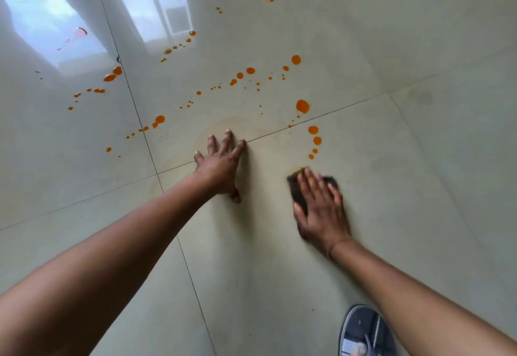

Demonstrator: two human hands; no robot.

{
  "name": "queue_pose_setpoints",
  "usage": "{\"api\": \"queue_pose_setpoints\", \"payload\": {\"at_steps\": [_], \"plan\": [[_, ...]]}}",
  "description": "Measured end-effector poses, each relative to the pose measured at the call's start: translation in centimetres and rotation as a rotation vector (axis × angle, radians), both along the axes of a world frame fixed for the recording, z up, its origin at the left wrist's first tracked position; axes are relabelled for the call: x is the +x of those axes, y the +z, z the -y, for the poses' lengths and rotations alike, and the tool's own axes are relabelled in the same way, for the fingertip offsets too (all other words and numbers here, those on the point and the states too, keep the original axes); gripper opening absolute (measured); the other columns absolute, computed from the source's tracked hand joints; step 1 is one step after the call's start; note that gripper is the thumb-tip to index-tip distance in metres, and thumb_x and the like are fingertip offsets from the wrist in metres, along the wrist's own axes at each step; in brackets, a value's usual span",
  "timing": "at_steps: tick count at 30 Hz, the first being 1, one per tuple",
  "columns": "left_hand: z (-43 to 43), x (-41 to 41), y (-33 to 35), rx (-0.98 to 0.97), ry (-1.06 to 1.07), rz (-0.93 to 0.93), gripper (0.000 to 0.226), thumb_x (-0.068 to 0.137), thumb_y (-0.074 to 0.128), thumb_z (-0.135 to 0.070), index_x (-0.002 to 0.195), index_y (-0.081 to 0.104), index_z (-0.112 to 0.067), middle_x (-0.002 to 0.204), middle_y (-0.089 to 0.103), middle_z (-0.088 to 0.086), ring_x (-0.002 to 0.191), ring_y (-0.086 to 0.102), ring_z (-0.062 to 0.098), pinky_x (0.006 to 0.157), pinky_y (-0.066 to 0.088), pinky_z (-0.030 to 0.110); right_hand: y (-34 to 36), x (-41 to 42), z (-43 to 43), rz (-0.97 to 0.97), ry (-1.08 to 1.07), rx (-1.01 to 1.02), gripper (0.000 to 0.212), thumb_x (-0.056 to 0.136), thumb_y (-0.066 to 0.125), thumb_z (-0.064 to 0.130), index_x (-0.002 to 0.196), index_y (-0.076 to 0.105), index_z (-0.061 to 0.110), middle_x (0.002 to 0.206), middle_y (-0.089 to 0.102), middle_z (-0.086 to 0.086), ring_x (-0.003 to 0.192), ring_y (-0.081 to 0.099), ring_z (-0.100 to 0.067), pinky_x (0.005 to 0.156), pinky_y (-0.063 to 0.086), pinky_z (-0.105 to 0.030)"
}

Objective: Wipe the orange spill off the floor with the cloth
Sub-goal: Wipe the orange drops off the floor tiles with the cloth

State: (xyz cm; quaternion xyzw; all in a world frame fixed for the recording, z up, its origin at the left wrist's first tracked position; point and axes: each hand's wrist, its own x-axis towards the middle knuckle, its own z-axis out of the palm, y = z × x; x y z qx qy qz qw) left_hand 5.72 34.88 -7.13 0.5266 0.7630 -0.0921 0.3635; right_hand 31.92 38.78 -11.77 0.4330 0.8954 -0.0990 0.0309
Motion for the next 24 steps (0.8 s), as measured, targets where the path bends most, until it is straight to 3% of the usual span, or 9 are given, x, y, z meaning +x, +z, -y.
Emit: {"api": "queue_pose_setpoints", "payload": {"at_steps": [3,7,9,12,15,18,21,24], "plan": [[-0.1,0.0,-0.2,0.0,0.01,0.01,0.143,0.054,0.093,-0.035,0.154,-0.009,-0.028,0.157,-0.029,0.003,0.143,-0.022,0.04,0.109,0.009,0.071,-0.4,-5.8,-0.8,-0.06,-0.198,0.03,0.068,0.087,0.036,0.045,0.146,0.039,0.011,0.154,0.035,-0.011,0.14,0.035,-0.025,0.11,0.021,-0.043],[-0.2,0.0,-0.3,-0.012,0.003,0.022,0.144,0.054,0.093,-0.035,0.154,-0.01,-0.027,0.156,-0.031,0.005,0.142,-0.024,0.042,0.108,0.008,0.072,0.0,-3.0,5.4,-0.028,0.194,-0.033,0.069,0.086,0.045,0.044,0.148,0.035,0.016,0.157,0.028,-0.005,0.144,0.029,-0.019,0.111,0.025,-0.043],[-0.3,0.0,-0.2,-0.014,0.006,0.027,0.143,0.055,0.092,-0.034,0.154,-0.01,-0.027,0.156,-0.032,0.005,0.142,-0.025,0.042,0.108,0.007,0.071,0.5,1.0,4.5,-0.031,0.226,-0.047,0.071,0.084,0.046,0.044,0.149,0.034,0.019,0.158,0.024,-0.002,0.143,0.028,-0.017,0.11,0.026,-0.042],[-0.3,0.1,-0.2,-0.012,0.022,0.027,0.143,0.054,0.093,-0.033,0.154,-0.009,-0.026,0.157,-0.031,0.006,0.141,-0.025,0.043,0.107,0.006,0.072,0.2,1.6,-1.6,-0.013,-0.075,-0.012,0.069,0.086,0.037,0.045,0.149,0.035,0.016,0.157,0.027,-0.005,0.143,0.029,-0.019,0.112,0.022,-0.041],[-0.5,0.3,-0.4,-0.018,0.028,0.024,0.143,0.053,0.094,-0.032,0.154,-0.009,-0.026,0.157,-0.03,0.006,0.142,-0.025,0.043,0.106,0.006,0.072,-0.4,-5.5,-4.2,-0.055,-0.299,0.0,0.072,0.085,0.031,0.047,0.148,0.035,0.012,0.156,0.031,-0.01,0.143,0.03,-0.025,0.112,0.016,-0.042],[-0.5,0.1,-0.3,-0.028,0.019,0.009,0.144,0.054,0.093,-0.032,0.154,-0.01,-0.027,0.156,-0.031,0.006,0.142,-0.025,0.043,0.106,0.007,0.071,-0.5,-8.3,0.6,-0.041,0.007,-0.006,0.069,0.086,0.037,0.045,0.147,0.037,0.013,0.155,0.033,-0.009,0.142,0.033,-0.023,0.11,0.021,-0.043],[-0.5,0.2,-0.3,-0.037,0.02,0.027,0.143,0.055,0.093,-0.032,0.154,-0.011,-0.027,0.155,-0.033,0.006,0.141,-0.027,0.043,0.106,0.005,0.071,0.4,-1.8,2.5,-0.017,0.25,-0.046,0.071,0.083,0.045,0.045,0.148,0.035,0.018,0.157,0.028,-0.003,0.143,0.03,-0.018,0.109,0.027,-0.042],[-0.4,0.3,-0.3,-0.055,0.027,0.034,0.143,0.056,0.092,-0.031,0.153,-0.013,-0.025,0.155,-0.034,0.007,0.14,-0.029,0.043,0.106,0.002,0.071,-0.1,0.1,-2.4,-0.01,0.033,-0.001,0.07,0.085,0.038,0.046,0.149,0.035,0.017,0.157,0.028,-0.005,0.142,0.03,-0.018,0.11,0.023,-0.041]]}}
